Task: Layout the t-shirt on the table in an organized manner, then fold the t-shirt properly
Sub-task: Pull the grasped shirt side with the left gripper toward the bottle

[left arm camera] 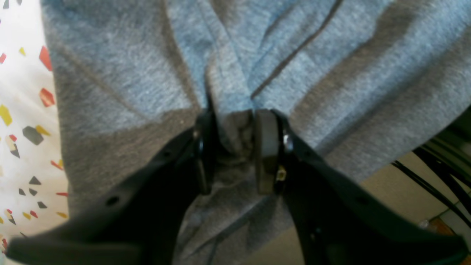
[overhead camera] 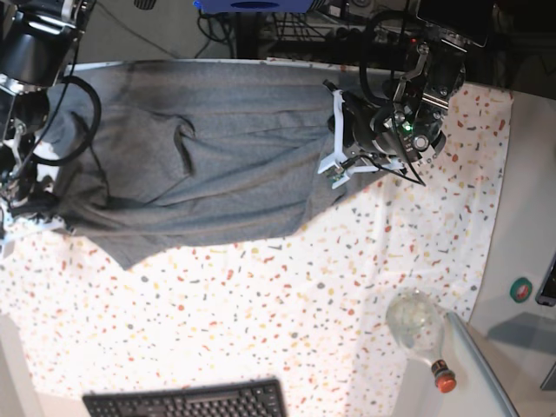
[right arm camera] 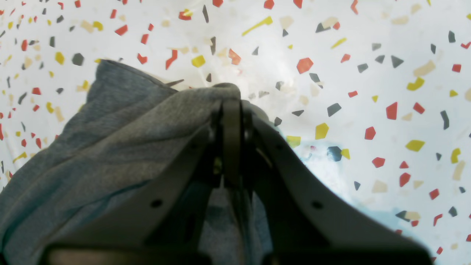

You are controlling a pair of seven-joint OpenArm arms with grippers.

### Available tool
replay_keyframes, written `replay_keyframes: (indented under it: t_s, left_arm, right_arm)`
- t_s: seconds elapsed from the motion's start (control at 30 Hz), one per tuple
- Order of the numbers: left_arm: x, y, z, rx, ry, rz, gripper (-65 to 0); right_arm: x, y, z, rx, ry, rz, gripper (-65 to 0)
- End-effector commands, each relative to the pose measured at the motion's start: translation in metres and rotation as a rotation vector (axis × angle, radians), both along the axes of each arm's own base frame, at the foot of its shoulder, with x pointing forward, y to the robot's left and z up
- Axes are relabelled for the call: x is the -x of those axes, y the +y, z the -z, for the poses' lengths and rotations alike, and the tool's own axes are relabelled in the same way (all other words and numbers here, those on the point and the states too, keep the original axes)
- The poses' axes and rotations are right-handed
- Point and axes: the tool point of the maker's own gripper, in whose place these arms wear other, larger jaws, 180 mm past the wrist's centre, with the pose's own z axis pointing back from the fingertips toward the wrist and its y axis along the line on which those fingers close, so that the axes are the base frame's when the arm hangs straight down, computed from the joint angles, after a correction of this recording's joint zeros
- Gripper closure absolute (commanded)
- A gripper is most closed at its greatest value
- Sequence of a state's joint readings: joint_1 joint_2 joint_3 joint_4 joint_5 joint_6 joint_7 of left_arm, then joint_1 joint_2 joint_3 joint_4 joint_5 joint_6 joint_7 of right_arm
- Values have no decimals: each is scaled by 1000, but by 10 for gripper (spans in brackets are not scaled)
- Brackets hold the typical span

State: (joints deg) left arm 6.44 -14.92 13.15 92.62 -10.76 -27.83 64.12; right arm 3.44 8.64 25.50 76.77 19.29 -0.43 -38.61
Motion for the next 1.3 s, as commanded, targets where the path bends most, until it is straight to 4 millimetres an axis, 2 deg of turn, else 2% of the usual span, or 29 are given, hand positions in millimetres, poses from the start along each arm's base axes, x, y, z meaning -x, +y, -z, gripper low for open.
replay_keyframes:
  t_s: [0.0,0.13,0.27,0.37,0.43,0.53,0.67,0.8,0.93,1.07,1.23,1.27]
  left_arm:
    - [-8,0,-7,8,-28,-2,-160]
    - [-8,0,-7,6,-28,-2,-150]
    - [-8,1,-7,3,-29,0,0]
    - [-12,0,-9,6,-40,1,0]
    - [-18,-3,-18,13,-71,8,0]
    - [-35,2,-41,16,-158,-7,0]
    - [-75,33,-72,1,-272,-114,0]
    - [-103,53,-82,-28,-308,-148,0]
    - [-126,74,-93,-51,-338,-191,0]
    - [-145,87,-110,-52,-383,-236,0]
    - [-155,92,-111,-54,-382,-250,0]
    - [-157,93,-113,-52,-389,-252,0]
  right_arm:
    - [-10,-9,-13,25,-40,3,0]
    - [-10,-9,-11,23,-36,4,0]
    - [-11,-9,-12,23,-39,4,0]
    - [-11,-9,-13,23,-41,4,0]
    - [-11,-9,-13,23,-41,4,0]
    - [-14,-8,-16,26,-49,2,0]
    - [-31,-16,-27,45,-71,-19,0]
    - [-60,-10,-48,104,-104,-168,0]
    - [-78,-18,-70,135,-143,-175,0]
    - [-86,-35,-67,139,-121,-160,0]
    - [-96,-62,-64,179,-165,-116,0]
    - [-99,-62,-62,194,-164,-145,0]
